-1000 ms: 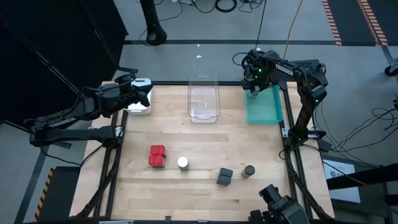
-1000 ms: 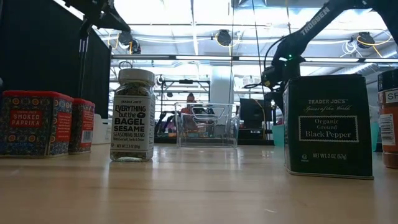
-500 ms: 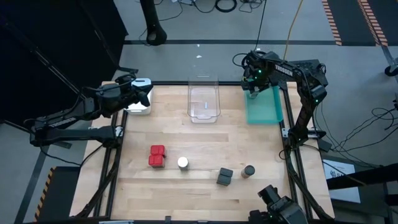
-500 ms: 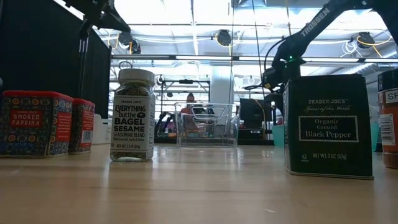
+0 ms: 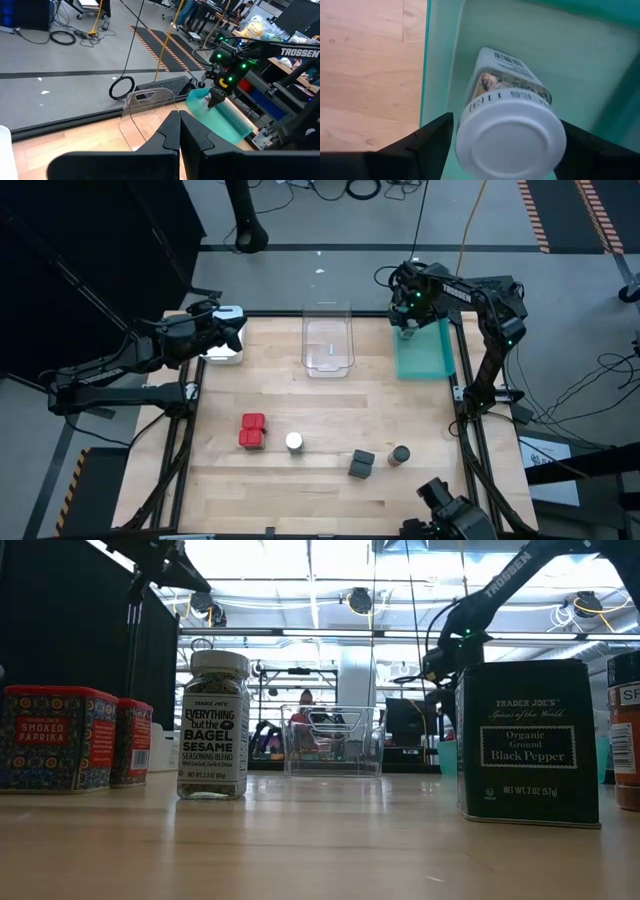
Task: Sort spices by type
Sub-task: Put the right white seasoning bottle into the green bin, then put the top red seasoning can into the white bin
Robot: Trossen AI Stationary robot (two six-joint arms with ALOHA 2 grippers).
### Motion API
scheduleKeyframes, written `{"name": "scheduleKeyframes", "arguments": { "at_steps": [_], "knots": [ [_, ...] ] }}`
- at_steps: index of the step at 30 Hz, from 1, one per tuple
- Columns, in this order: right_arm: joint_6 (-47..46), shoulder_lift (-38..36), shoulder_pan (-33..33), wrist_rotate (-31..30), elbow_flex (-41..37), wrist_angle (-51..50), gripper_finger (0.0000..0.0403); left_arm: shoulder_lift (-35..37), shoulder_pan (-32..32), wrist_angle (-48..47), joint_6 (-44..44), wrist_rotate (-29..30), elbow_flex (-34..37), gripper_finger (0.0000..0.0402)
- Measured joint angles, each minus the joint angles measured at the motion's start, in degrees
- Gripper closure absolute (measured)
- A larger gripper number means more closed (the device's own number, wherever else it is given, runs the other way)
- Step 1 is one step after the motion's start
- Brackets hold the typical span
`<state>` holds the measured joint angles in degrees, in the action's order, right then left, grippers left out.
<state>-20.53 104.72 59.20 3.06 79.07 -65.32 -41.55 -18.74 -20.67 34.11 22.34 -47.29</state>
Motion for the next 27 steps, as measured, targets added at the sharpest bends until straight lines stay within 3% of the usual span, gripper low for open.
{"name": "scheduleKeyframes", "arguments": {
  "at_steps": [11, 17, 22, 27],
  "knots": [
    [0.04, -5.55, 1.06, -0.36, 0.00, 0.39, 0.0124, -0.97, 0.00, 0.05, 0.00, -0.49, 0.02, 0.0398],
    [-0.36, -13.29, 0.57, -0.41, 0.00, 0.19, 0.0124, -2.19, 0.00, 1.42, 1.02, -2.82, 0.02, 0.0398],
    [-2.43, -22.30, -3.41, -0.36, 0.00, 0.48, 0.0135, -3.08, 0.01, 2.06, 4.49, -5.67, 0.02, 0.0398],
    [-4.31, -30.39, -11.98, -0.19, 0.00, 3.96, 0.0149, -4.75, 1.93, 2.43, 5.97, -9.78, 0.02, 0.0398]
  ]
}}
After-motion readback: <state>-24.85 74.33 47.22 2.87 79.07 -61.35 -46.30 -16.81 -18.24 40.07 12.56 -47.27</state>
